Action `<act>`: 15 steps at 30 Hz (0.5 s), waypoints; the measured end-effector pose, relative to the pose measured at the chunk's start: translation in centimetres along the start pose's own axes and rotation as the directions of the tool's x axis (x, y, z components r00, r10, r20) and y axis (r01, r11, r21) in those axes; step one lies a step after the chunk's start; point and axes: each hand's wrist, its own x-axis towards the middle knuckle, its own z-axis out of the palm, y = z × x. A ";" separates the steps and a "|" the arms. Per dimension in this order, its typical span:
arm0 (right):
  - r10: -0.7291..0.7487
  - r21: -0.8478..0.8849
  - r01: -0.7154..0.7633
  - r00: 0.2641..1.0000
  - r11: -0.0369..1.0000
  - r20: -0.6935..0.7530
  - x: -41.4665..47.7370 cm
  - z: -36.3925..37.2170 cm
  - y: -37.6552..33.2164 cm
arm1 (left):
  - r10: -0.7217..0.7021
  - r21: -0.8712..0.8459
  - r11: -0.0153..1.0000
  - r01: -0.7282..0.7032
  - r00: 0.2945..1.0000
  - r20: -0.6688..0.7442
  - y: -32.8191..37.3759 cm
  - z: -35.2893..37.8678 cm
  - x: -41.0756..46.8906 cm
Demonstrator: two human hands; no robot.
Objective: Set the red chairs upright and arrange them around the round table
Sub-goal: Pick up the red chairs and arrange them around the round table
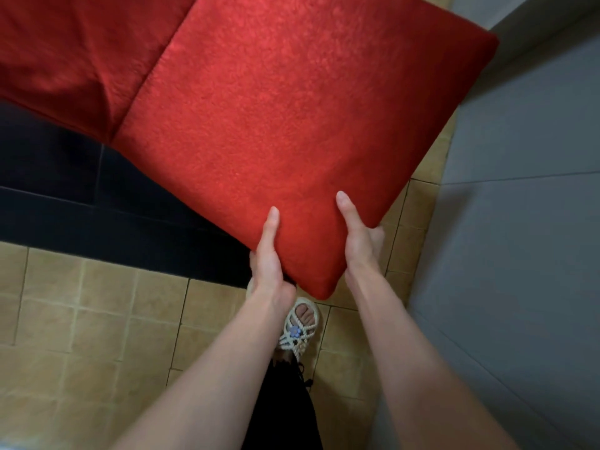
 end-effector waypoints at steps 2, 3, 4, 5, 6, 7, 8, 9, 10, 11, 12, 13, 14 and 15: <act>-0.019 -0.002 0.020 1.000 1.000 0.016 -1.2 0.5 -0.7 | 0.002 -0.004 1.000 -0.002 1.000 0.020 -0.8 0.1 -2.2; -0.031 -0.010 0.031 0.999 0.999 0.032 -1.6 0.6 -0.9 | -0.003 -0.014 1.000 0.003 1.000 0.022 -1.1 0.2 -2.9; -0.043 -0.025 0.045 0.997 0.999 0.056 -2.2 0.8 -1.4 | -0.002 -0.027 1.000 0.003 1.000 0.024 -0.8 0.3 -3.6; -0.055 -0.044 0.059 0.995 0.997 0.085 -2.7 0.9 -1.9 | 0.001 -0.038 0.999 0.000 1.000 0.024 -0.2 0.3 -4.1; -0.062 -0.065 0.070 0.991 0.995 0.115 -3.3 1.0 -2.6 | 0.002 -0.047 0.999 -0.001 1.000 0.021 0.5 0.3 -4.5; -0.065 -0.087 0.079 0.987 0.993 0.146 -3.9 1.2 -3.3 | 0.003 -0.054 0.999 -0.002 1.000 0.020 1.3 0.3 -5.1; -0.064 -0.097 0.081 0.983 0.992 0.171 -4.3 1.4 -3.9 | 0.007 -0.058 0.998 -0.006 1.000 0.020 1.9 0.3 -5.6; -0.059 -0.090 0.076 0.981 0.993 0.183 -4.8 1.7 -4.6 | 0.014 -0.061 0.998 -0.013 1.000 0.021 2.4 0.5 -6.1; -0.049 -0.067 0.062 0.982 0.996 0.181 -5.1 2.0 -5.2 | 0.021 -0.067 0.998 -0.019 1.000 0.022 2.8 0.6 -6.6; -0.042 -0.037 0.049 0.983 0.998 0.176 -5.5 2.4 -6.0 | 0.024 -0.080 0.997 -0.022 0.999 0.025 3.4 0.6 -7.1; -0.037 -0.018 0.041 0.984 0.999 0.173 -6.0 3.0 -6.7 | 0.029 -0.098 0.995 -0.026 0.999 0.028 4.0 0.6 -7.6; -0.033 -0.010 0.035 0.985 0.999 0.172 -6.3 3.4 -7.3 | 0.030 -0.115 0.993 -0.026 0.999 0.029 4.4 0.6 -8.0; -0.031 -0.014 0.033 0.985 0.999 0.169 -6.8 3.9 -7.8 | 0.029 -0.125 0.992 -0.025 0.999 0.030 5.0 0.6 -8.3; -0.029 -0.025 0.033 0.986 0.999 0.162 -7.4 4.3 -8.1 | 0.027 -0.139 0.990 -0.022 0.999 0.036 5.6 0.5 -8.8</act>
